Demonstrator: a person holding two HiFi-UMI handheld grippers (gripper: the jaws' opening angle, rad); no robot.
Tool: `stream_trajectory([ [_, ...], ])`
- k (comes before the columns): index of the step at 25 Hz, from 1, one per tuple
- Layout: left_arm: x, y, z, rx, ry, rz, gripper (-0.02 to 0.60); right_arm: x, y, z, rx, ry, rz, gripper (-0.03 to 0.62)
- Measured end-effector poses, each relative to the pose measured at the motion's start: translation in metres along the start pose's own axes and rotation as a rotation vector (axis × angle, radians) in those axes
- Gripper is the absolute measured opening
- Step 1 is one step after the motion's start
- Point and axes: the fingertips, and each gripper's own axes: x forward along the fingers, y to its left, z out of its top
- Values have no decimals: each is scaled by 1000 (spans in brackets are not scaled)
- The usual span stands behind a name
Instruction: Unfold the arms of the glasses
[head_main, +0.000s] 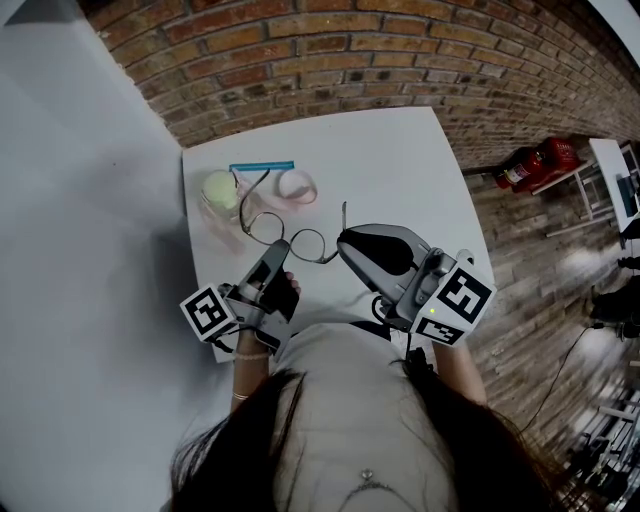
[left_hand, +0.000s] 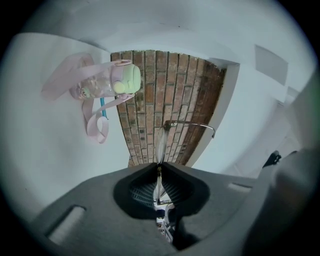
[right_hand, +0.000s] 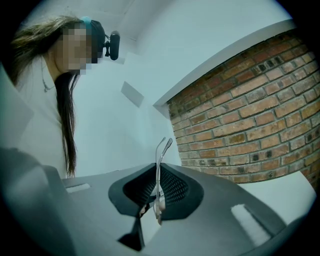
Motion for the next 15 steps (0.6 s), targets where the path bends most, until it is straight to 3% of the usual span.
stream_trajectory([
  [15, 1, 2, -1, 19, 3, 13, 23, -1, 4, -1, 5, -8, 26, 34],
])
